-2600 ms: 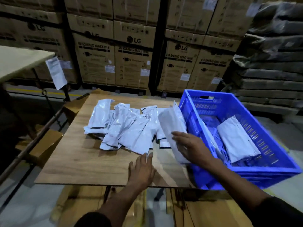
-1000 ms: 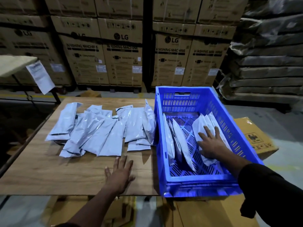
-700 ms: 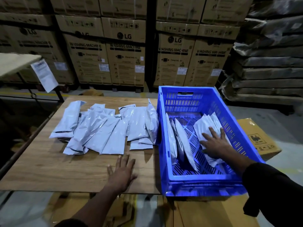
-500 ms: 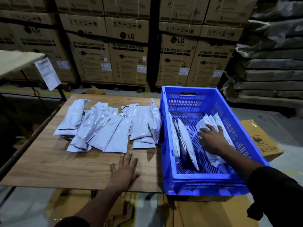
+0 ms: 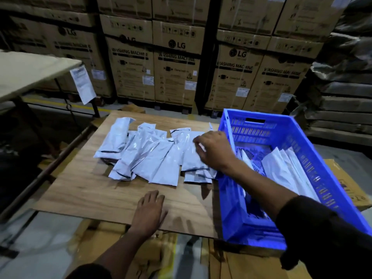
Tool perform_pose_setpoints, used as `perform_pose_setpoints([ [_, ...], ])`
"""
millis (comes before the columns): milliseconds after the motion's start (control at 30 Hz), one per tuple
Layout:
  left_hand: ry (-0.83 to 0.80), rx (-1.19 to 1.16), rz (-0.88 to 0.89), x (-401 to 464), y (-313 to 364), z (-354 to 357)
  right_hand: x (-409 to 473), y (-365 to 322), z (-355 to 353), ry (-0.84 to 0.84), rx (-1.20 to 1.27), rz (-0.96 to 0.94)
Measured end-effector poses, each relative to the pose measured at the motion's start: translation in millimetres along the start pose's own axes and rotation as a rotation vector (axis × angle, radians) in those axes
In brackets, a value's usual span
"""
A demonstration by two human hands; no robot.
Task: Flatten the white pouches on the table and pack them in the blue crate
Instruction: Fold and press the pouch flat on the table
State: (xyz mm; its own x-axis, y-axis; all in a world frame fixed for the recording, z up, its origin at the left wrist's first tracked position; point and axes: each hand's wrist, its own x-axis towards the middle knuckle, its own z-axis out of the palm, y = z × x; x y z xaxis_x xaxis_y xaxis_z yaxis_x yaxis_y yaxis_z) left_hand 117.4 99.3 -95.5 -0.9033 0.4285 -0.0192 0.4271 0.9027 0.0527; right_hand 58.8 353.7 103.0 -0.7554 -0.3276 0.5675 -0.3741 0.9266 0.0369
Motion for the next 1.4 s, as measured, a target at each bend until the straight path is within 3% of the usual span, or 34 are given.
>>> perform_pose_setpoints([
  [133, -0.193, -0.040, -0.164, -7.7, -27.4, 8.5, -18.8, -54.4, 67.0, -0.378, 0.081, 0.025],
  [233, -0.250, -0.093, -0.170, -8.6, -40.3, 6.5, -46.2, -81.8, 108.0, -0.686, 0.026, 0.054],
  [367, -0.266, -0.115, -0.127, -6.7, -58.9, 3.6, -61.8, -108.4, 132.8, -0.872, 0.078, 0.177],
  [533, -0.256, -0.125, -0.047, -8.3, -71.6, 3.6, -67.2, -121.8, 151.9, -0.912, 0.086, 0.271],
  [733, -0.266, -0.115, 0.026, -11.5, -80.7, 1.1, -79.3, -132.7, 135.0, -0.727, -0.018, 0.328],
  [900, -0.253, -0.130, 0.023, -12.9, -78.0, 3.3, -88.1, -144.5, 125.9, -0.538, -0.024, 0.589],
  [1067, -0.240, -0.124, 0.028, -14.1, -77.6, 2.9, -77.2, -150.6, 132.6, -0.708, 0.092, 0.640],
  [1200, -0.232, -0.095, 0.036, -11.4, -80.4, -0.1, -81.5, -157.0, 132.6, -0.701, 0.146, 0.686],
  [1400, -0.262, -0.008, 0.062, 1.7, -88.1, -10.4, -115.3, -153.3, 107.7, -0.824, 0.132, 0.647],
])
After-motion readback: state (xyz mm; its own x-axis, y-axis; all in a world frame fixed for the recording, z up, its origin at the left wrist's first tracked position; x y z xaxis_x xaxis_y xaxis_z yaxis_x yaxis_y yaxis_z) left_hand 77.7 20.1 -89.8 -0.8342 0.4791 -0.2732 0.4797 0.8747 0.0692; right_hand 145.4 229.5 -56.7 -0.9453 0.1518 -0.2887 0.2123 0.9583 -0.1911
